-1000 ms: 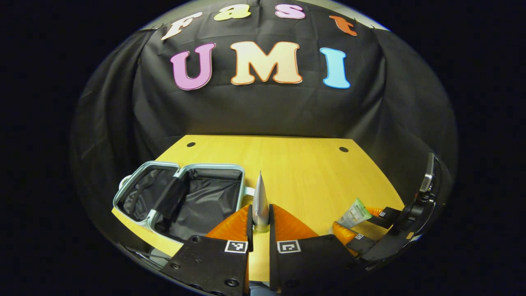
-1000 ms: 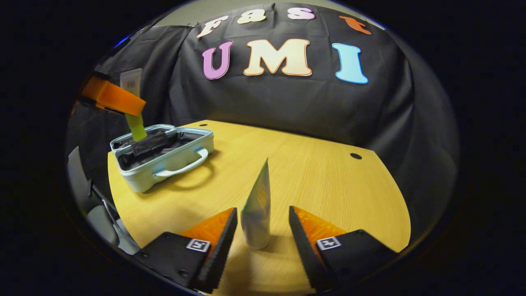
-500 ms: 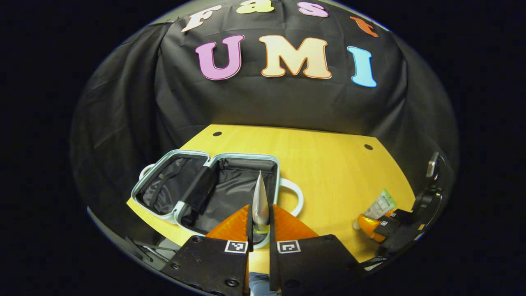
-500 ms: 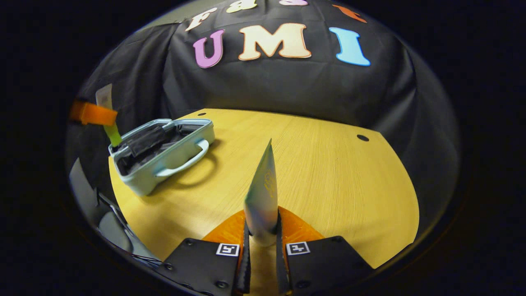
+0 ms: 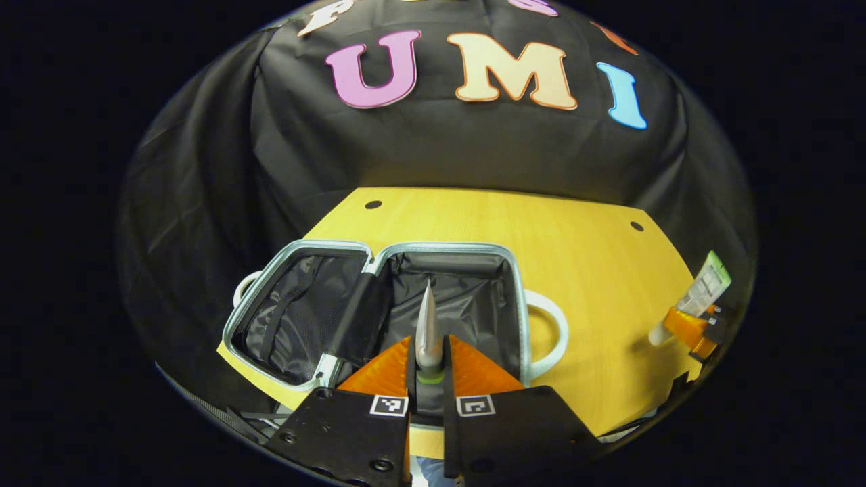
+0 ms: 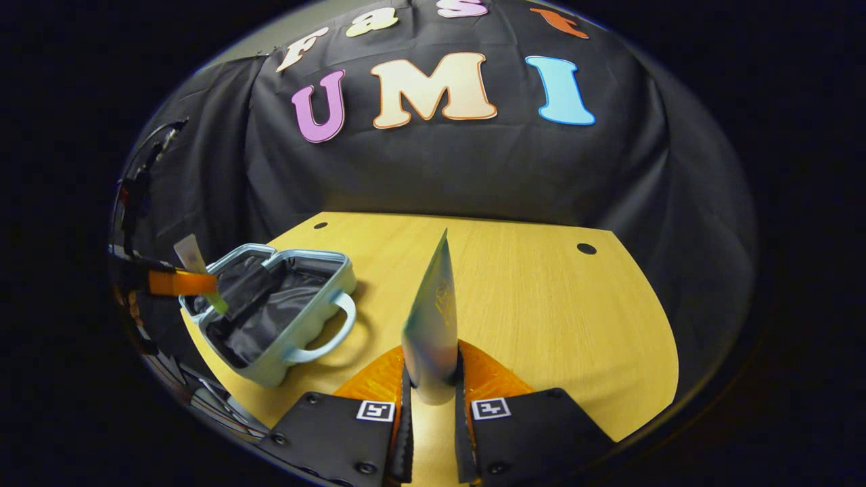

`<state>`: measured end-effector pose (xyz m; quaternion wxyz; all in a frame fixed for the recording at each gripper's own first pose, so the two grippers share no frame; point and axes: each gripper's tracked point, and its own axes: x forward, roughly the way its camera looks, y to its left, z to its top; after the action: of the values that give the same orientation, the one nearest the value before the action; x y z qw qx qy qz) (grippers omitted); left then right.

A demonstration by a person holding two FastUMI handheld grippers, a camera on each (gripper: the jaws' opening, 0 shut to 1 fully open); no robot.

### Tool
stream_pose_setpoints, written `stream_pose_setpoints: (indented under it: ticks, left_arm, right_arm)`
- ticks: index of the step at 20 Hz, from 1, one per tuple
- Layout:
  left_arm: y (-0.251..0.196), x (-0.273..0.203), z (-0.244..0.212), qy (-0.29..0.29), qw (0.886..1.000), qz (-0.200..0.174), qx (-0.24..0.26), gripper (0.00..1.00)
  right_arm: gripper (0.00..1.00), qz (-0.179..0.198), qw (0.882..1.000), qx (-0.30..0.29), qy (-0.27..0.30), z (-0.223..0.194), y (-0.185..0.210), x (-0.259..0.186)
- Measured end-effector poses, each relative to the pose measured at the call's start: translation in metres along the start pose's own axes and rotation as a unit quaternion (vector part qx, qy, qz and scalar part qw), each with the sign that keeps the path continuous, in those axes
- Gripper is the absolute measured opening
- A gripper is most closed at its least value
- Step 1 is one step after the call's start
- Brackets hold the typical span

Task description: First open the suitcase, pack the skin care products into it, and then close the suitcase.

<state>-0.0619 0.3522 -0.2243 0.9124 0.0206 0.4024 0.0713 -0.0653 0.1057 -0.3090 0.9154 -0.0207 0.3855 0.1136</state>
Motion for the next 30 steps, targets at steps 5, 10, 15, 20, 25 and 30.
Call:
stream_pose_setpoints:
  ticks: [5,10,15,20,25,30]
  left_arm:
    - [0.016,0.040,-0.025,0.062,0.998,-0.017,0.021,0.12]
    - [0.024,0.067,-0.048,0.108,0.993,-0.039,0.028,0.12]
    - [0.026,0.080,-0.059,0.132,0.989,-0.057,0.039,0.12]
    - [0.027,0.091,-0.054,0.120,0.989,-0.077,0.048,0.13]
    - [0.023,0.084,-0.037,0.083,0.988,-0.126,0.042,0.35]
    - [0.045,0.068,-0.002,0.032,0.989,-0.143,0.036,0.64]
  right_arm:
    - [0.27,0.060,0.997,0.016,0.039,0.005,0.071,0.009]
    - [0.27,0.121,0.990,0.025,0.065,0.014,0.140,0.019]
    - [0.26,0.171,0.978,0.028,0.115,0.000,0.191,0.024]
    - [0.27,0.182,0.971,0.014,0.151,-0.024,0.220,0.028]
    - [0.27,0.162,0.969,0.019,0.183,-0.045,0.238,0.041]
    - [0.28,0.123,0.970,0.047,0.205,-0.066,0.245,0.055]
